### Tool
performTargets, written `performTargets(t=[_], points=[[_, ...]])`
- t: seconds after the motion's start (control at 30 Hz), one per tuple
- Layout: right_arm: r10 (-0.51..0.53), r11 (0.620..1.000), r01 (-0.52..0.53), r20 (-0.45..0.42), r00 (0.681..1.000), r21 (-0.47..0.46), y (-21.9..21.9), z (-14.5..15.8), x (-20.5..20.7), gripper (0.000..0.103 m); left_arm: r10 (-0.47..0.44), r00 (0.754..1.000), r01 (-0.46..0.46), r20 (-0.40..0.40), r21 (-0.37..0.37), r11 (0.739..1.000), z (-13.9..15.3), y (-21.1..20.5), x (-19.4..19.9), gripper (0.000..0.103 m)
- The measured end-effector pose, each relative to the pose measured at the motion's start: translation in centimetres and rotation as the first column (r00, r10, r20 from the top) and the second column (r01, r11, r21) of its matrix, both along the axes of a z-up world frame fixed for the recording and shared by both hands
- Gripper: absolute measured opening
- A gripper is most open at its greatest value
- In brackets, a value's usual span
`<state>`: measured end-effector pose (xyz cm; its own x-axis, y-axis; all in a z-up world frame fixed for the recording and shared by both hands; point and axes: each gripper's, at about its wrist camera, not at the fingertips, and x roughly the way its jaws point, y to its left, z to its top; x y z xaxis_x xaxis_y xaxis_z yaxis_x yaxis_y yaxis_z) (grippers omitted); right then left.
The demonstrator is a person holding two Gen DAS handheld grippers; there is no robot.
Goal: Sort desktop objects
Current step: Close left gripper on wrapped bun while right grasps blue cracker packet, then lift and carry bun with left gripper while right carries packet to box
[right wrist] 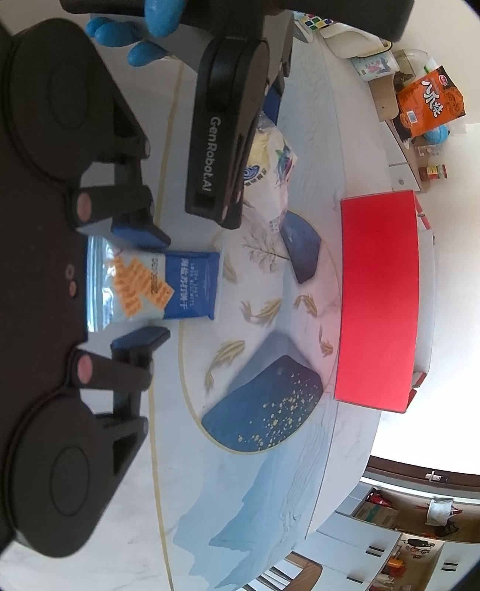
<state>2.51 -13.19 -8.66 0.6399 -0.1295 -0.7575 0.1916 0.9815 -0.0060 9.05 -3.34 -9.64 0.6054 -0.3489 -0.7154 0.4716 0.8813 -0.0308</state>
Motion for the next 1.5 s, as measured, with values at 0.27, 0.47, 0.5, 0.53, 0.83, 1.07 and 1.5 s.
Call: performTargets(t=[0.27, 0.47, 0.5, 0.53, 0.83, 1.07, 1.5], points=[[-0.010, 1.000, 0.010, 0.002, 1.000, 0.020, -0.3, 0.4, 0.0, 0.036, 0.000, 1.000, 0.000, 0.016, -0.012, 1.000, 0.5, 0.2, -0.1, 0.082], [-0.011, 1.000, 0.011, 0.006, 1.000, 0.009, -0.5, 1.1, 0.4, 0.036, 0.002, 1.000, -0.002, 0.009, -0.020, 1.000, 1.0, 0.3, 0.0, 0.074], [-0.013, 1.000, 0.013, 0.007, 1.000, 0.011, -0.6, 1.2, 0.5, 0.036, 0.004, 1.000, -0.003, 0.008, -0.022, 1.000, 1.1, 0.3, 0.0, 0.074], [-0.014, 1.000, 0.014, 0.008, 1.000, 0.009, -0.6, 1.4, 0.6, 0.036, 0.004, 1.000, -0.004, 0.010, -0.024, 1.000, 1.2, 0.3, 0.0, 0.073], [-0.014, 1.000, 0.014, 0.023, 1.000, -0.001, -1.1, 3.0, 1.4, 0.036, 0.004, 0.999, -0.003, 0.035, -0.027, 1.000, 3.5, 0.3, -0.2, 0.073], [-0.008, 1.000, 0.009, 0.048, 0.999, -0.012, -1.5, 5.0, 2.0, 0.036, 0.015, 0.999, -0.013, 0.044, -0.030, 0.999, 5.7, 0.3, 0.1, 0.073], [0.007, 0.999, -0.003, 0.112, 0.994, -0.040, -2.8, 9.5, 3.6, 0.036, 0.024, 0.997, -0.019, 0.078, -0.057, 0.998, 10.1, 0.1, 0.9, 0.073]])
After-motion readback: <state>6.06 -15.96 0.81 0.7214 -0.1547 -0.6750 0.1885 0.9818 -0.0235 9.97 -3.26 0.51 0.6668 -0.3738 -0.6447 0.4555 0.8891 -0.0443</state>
